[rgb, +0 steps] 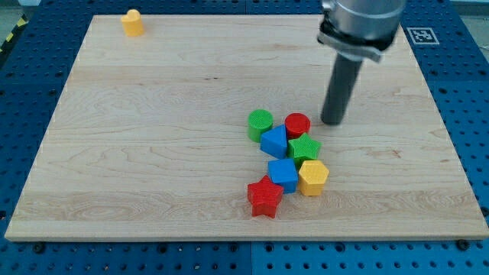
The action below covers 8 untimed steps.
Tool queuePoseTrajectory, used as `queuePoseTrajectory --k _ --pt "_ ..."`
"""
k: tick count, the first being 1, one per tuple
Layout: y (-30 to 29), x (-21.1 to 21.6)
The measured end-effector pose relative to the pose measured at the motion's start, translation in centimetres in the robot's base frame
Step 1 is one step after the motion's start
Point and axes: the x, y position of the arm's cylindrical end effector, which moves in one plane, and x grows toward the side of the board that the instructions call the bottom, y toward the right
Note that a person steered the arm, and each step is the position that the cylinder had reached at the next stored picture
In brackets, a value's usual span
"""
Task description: Push the green star slightly left
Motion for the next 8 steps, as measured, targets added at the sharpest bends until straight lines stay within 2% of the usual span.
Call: queuePoseTrajectory --k 1,2,4,6,8 --pt "0.0 5.2" --pt "0.0 5.5" --pt "-0.4 4.9" --pt "-4.7 4.6" --pt "-5.3 1.3"
